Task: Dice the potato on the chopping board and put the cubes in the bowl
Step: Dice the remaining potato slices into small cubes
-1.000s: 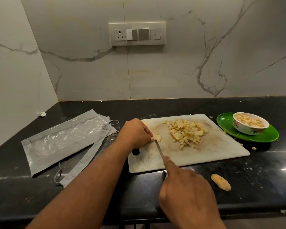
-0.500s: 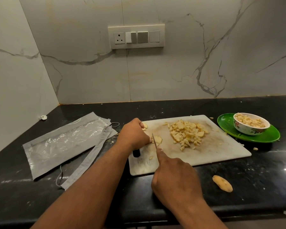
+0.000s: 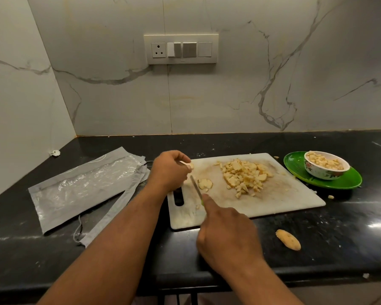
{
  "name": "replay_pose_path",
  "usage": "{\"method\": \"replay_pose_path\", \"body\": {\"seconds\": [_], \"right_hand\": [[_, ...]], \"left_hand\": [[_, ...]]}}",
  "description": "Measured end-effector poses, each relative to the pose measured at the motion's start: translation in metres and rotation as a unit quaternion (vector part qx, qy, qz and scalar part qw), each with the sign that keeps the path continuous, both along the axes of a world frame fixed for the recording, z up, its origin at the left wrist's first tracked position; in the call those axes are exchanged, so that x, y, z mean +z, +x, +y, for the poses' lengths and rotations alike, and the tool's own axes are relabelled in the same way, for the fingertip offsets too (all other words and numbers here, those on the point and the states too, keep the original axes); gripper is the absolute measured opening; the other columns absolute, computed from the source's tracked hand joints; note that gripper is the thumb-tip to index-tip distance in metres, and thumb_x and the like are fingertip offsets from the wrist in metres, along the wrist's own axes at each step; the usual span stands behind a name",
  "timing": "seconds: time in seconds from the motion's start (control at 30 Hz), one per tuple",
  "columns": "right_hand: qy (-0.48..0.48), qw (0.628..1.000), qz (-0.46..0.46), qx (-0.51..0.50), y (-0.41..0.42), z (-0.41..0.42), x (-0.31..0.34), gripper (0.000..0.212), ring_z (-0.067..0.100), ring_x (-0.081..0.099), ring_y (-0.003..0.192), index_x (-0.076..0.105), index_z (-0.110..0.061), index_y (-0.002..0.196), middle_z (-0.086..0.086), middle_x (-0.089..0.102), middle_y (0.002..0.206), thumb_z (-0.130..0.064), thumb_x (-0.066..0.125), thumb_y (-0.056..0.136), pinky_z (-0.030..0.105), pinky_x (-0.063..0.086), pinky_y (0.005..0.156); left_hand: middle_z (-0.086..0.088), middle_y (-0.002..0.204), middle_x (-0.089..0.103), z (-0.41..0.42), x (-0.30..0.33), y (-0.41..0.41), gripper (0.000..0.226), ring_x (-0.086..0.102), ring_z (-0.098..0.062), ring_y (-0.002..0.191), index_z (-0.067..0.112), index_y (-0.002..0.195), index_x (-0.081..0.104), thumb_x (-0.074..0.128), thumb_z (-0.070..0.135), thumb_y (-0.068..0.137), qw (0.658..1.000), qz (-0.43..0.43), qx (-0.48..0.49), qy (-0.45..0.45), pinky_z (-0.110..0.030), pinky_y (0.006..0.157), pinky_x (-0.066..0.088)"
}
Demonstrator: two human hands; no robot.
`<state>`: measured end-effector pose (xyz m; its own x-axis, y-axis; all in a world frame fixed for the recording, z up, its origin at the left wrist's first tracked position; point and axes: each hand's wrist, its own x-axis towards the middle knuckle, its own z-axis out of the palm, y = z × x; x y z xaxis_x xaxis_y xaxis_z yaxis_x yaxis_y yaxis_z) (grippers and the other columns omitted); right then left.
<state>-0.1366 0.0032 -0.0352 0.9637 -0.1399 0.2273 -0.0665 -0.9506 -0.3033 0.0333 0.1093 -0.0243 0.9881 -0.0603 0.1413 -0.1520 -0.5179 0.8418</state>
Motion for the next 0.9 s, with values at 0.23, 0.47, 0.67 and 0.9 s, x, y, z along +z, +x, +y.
{"method": "replay_pose_path", "body": {"seconds": [0.23,0.47,0.67,0.9], "right_hand": [[-0.008,0.999,0.013,-0.036,0.004,-0.026,-0.006,0.068,0.019,0.056,0.079,0.021,-0.034,0.156,-0.002,0.059,0.089,-0.026,0.038,0.092,0.034,0.042,0.066],[-0.005,0.999,-0.022,-0.042,0.002,-0.043,-0.009,0.063,0.017,0.056,0.075,0.021,-0.037,0.156,-0.005,0.060,0.086,-0.030,0.036,0.095,0.036,0.044,0.068],[-0.014,0.999,-0.021,0.022,0.033,-0.033,-0.013,0.065,0.020,0.055,0.085,0.021,-0.035,0.157,-0.001,0.064,0.105,-0.030,0.036,0.093,0.035,0.041,0.069],[0.013,0.996,-0.013,-0.092,0.027,-0.050,-0.012,0.063,0.022,0.058,0.087,0.027,-0.036,0.155,-0.001,0.065,0.103,-0.025,0.033,0.093,0.035,0.040,0.069]], "left_hand": [[0.011,0.087,0.070,0.014,-0.003,0.010,0.004,0.065,-0.004,0.076,0.030,0.093,0.069,0.073,0.032,0.096,0.994,-0.077,0.067,0.028,-0.016,0.058,0.045],[0.000,0.148,0.049,0.006,-0.013,0.040,0.038,0.057,-0.020,0.127,0.041,0.136,0.063,0.067,0.040,0.098,0.987,-0.035,0.007,0.156,-0.039,0.110,0.044],[0.006,0.150,0.055,-0.009,-0.024,0.051,0.054,0.044,-0.025,0.143,0.047,0.151,0.044,0.059,0.036,0.100,0.959,-0.021,-0.087,0.267,-0.054,0.119,0.034],[0.013,0.110,0.069,-0.003,-0.015,0.044,0.061,0.061,-0.010,0.104,0.036,0.147,0.055,0.078,0.027,0.091,0.976,-0.062,-0.074,0.194,-0.024,0.092,0.043]]}}
